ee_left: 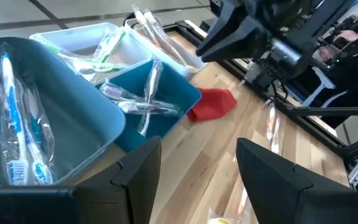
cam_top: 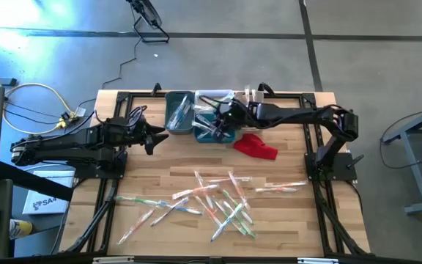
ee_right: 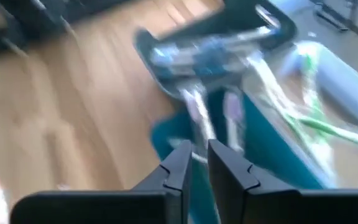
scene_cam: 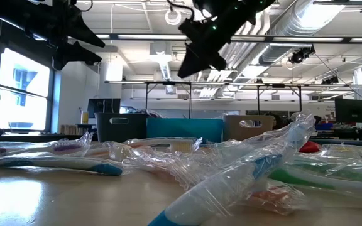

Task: Pick & Place Toothbrushes
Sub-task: Put the orange toothbrush into the white bin

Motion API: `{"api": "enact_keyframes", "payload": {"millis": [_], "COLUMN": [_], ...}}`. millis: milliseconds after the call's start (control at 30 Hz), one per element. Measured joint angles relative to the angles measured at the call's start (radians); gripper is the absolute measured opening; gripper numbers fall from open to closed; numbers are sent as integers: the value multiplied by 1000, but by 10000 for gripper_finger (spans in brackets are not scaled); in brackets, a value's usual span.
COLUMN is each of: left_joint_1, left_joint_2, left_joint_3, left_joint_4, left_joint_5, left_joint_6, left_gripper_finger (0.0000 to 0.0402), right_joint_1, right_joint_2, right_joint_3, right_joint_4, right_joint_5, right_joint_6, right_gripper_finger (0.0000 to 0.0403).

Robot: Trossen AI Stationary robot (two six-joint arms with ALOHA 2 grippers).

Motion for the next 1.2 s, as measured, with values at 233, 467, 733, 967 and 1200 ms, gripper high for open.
{"api": "enact_keyframes", "payload": {"millis": [233,467,733,967,1200], "left_joint_1": [0,0,0,0,0], "left_joint_2": [0,0,0,0,0], "left_joint_3": [0,0,0,0,0], "left_joint_4": [0,0,0,1,1], "left_joint_5": [0,0,0,0,0], "left_joint_6": [0,-1,-2,-1,-2], "left_gripper_finger": [206,206,206,206,206], "right_joint_1": [9,30,78,222,336], "right_joint_2": [0,0,0,0,0], "right_joint_3": [0,0,0,0,0], "right_joint_4": [170,252,262,262,244], "right_joint_5": [-86,-84,-14,162,242], "right_joint_6": [39,175,343,367,366], "right_gripper_finger": [39,40,39,21,4]}}
